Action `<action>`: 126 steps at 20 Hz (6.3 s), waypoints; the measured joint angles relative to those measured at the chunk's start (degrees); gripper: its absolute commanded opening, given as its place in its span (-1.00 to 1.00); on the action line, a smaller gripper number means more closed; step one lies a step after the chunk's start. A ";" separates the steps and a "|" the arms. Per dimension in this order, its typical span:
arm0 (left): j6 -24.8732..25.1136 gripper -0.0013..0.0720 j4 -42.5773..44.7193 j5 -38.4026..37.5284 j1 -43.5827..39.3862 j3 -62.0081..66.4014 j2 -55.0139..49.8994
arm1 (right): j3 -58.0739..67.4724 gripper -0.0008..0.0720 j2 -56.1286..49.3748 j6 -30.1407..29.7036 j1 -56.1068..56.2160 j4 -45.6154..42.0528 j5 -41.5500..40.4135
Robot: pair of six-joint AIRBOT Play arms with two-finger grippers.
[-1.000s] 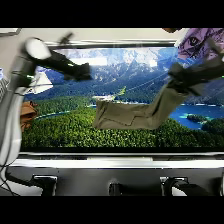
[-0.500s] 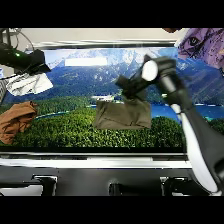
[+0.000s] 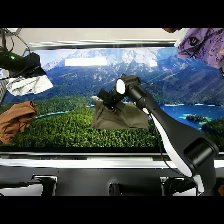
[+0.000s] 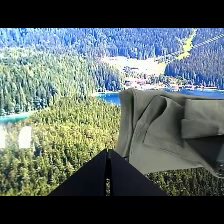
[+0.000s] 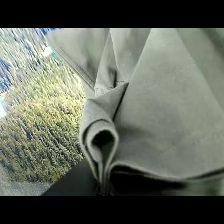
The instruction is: Fold the clothes and pants, and hang the long-sleeved shirts on hangers.
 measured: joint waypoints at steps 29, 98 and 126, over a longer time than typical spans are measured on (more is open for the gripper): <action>0.04 -0.92 0.04 0.74 0.09 -0.85 0.00 | -19.80 0.50 6.36 -61.79 -53.94 26.71 18.71; 0.02 -0.92 0.00 0.28 0.04 -0.87 0.00 | -25.46 -0.90 21.77 -40.85 -77.15 -9.03 15.26; -0.17 -0.92 0.00 -0.37 0.04 -0.87 0.00 | -42.25 0.34 24.79 -29.38 -77.48 -32.63 28.89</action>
